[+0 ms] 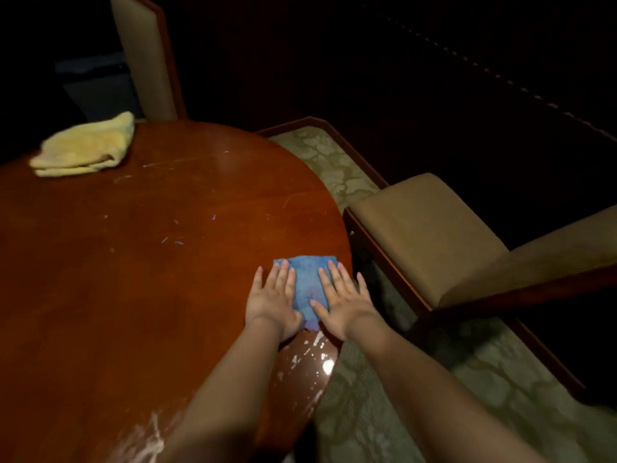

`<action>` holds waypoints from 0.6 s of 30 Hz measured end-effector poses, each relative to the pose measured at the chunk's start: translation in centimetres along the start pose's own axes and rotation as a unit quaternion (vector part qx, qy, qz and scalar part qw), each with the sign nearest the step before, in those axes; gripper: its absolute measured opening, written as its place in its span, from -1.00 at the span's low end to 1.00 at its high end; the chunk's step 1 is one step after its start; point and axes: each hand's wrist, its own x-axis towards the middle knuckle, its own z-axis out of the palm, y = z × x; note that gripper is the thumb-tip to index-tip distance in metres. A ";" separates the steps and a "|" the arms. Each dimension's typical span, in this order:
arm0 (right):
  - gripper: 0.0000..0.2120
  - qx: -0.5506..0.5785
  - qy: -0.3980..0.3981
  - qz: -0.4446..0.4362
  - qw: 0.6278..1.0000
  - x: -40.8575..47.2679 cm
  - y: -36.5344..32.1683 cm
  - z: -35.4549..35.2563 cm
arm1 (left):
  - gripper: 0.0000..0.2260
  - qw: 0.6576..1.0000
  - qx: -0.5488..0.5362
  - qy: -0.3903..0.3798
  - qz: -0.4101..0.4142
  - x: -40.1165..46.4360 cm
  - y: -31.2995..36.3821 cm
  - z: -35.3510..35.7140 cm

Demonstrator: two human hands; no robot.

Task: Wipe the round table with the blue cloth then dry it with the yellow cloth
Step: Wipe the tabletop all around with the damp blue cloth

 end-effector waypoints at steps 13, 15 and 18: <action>-0.35 -0.065 -0.040 -0.146 0.986 -7.3 0.9 3.2 | -0.30 0.989 -0.038 -0.072 -0.125 -10.4 6.8 2.7; -0.34 -0.070 -0.040 -0.157 0.984 -6.9 1.1 3.1 | -0.26 0.987 -0.040 -0.084 -0.133 -10.2 7.2 2.4; -0.34 -0.082 -0.041 -0.166 0.982 -5.7 1.4 2.5 | -0.25 0.985 -0.040 -0.088 -0.141 -9.2 7.0 1.6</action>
